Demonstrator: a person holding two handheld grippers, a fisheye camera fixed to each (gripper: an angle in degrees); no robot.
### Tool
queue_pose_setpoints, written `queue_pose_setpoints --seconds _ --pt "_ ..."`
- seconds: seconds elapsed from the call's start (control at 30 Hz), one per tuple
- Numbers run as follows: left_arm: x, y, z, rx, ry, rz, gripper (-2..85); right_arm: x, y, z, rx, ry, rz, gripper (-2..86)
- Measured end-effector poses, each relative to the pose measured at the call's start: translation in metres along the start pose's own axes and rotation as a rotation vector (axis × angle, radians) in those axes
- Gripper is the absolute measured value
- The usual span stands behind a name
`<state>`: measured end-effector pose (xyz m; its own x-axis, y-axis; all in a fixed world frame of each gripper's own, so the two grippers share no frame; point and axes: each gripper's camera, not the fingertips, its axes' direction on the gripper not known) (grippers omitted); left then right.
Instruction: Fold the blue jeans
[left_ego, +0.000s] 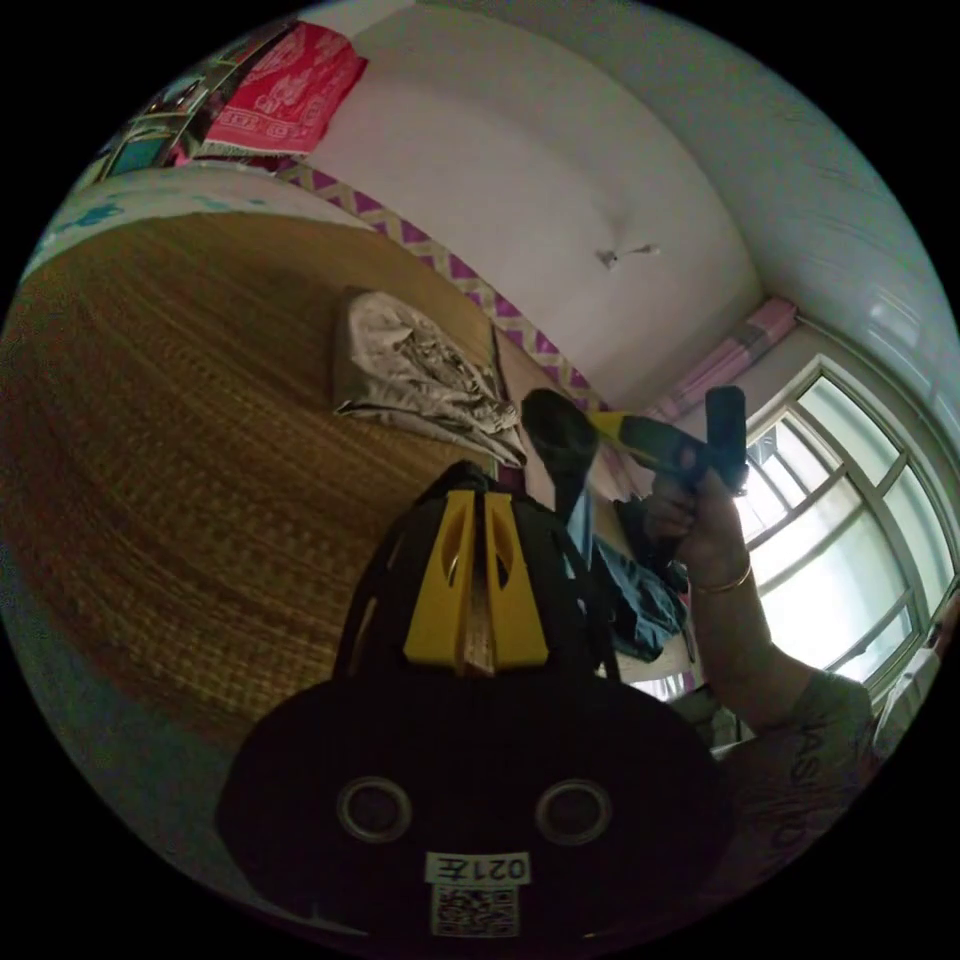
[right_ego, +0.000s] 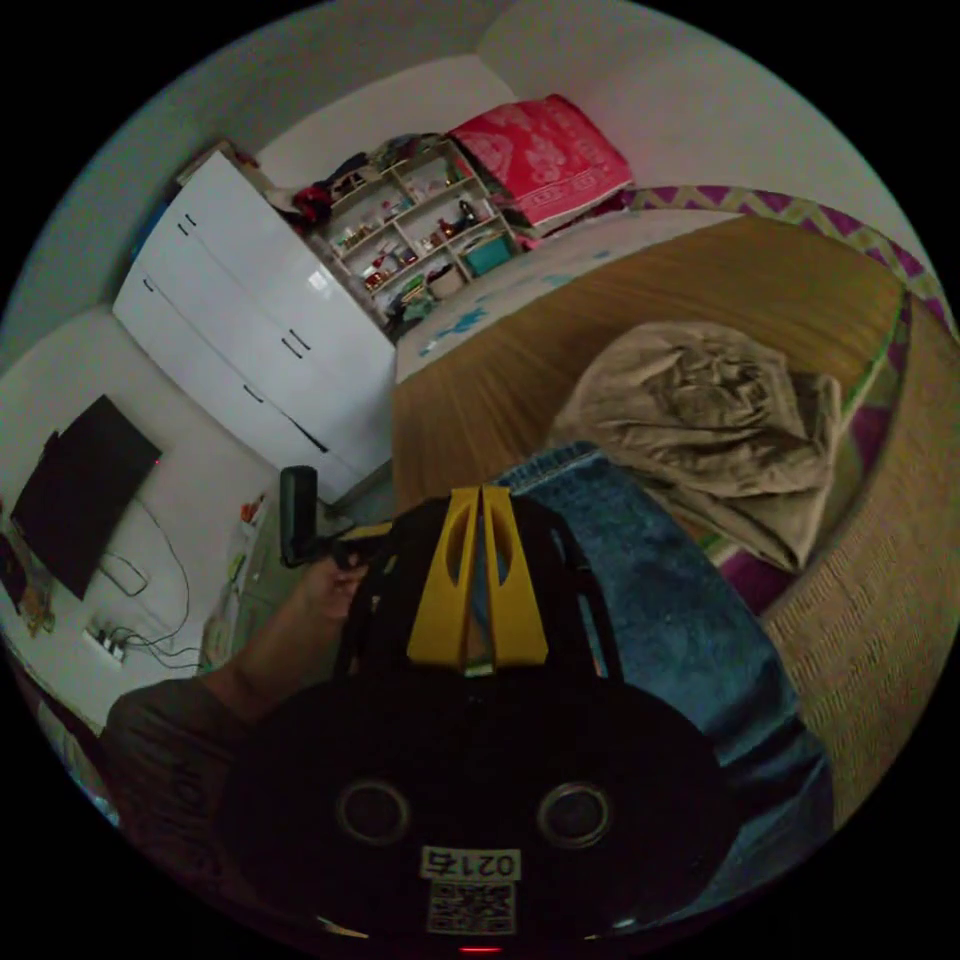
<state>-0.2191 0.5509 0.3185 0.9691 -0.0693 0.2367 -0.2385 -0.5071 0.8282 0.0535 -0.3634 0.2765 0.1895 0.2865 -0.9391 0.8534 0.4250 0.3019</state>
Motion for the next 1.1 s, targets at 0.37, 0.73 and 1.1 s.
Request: queue_pose_setpoints --seconds 0.37,0.73,1.1 --pt "-0.104 -0.016 -0.079 0.092 0.030 -0.157 4.2 -0.004 0.048 0.039 -0.092 -0.170 -0.069 8.3" --pt "-0.082 -0.082 0.003 -0.220 0.189 -0.121 13.9 0.036 0.203 -0.056 -0.140 -0.125 0.005 5.8" --pt "0.028 -0.113 -0.005 0.042 0.186 0.281 -0.4 0.050 0.323 -0.157 -0.006 -0.163 0.110 2.3"
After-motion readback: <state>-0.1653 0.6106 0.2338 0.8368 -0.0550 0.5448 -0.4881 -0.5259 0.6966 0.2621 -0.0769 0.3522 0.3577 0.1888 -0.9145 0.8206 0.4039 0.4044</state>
